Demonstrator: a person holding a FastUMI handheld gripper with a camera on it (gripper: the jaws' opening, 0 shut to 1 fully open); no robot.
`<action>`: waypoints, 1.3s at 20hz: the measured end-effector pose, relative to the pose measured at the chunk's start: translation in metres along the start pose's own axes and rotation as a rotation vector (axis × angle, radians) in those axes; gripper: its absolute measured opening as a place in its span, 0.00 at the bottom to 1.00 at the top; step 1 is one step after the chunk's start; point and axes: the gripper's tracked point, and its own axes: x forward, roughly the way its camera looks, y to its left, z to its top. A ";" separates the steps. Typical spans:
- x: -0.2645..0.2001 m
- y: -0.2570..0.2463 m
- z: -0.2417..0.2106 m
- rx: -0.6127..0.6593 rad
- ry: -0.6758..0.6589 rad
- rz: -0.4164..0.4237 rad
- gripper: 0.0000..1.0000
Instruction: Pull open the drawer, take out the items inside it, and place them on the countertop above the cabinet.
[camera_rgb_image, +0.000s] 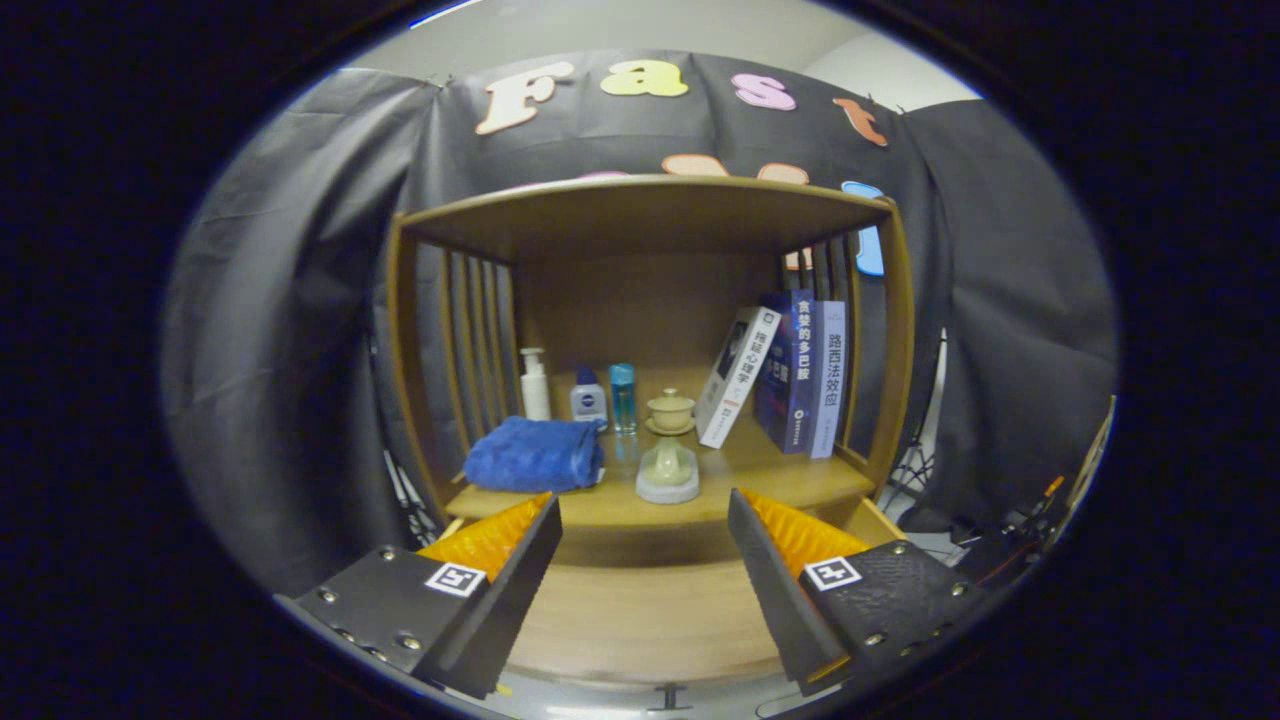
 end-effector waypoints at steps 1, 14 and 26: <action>-0.017 -0.003 -0.005 0.009 -0.006 0.000 1.00; -0.104 -0.034 -0.111 0.034 -0.024 -0.109 1.00; -0.055 -0.036 -0.219 0.063 0.128 -0.122 0.99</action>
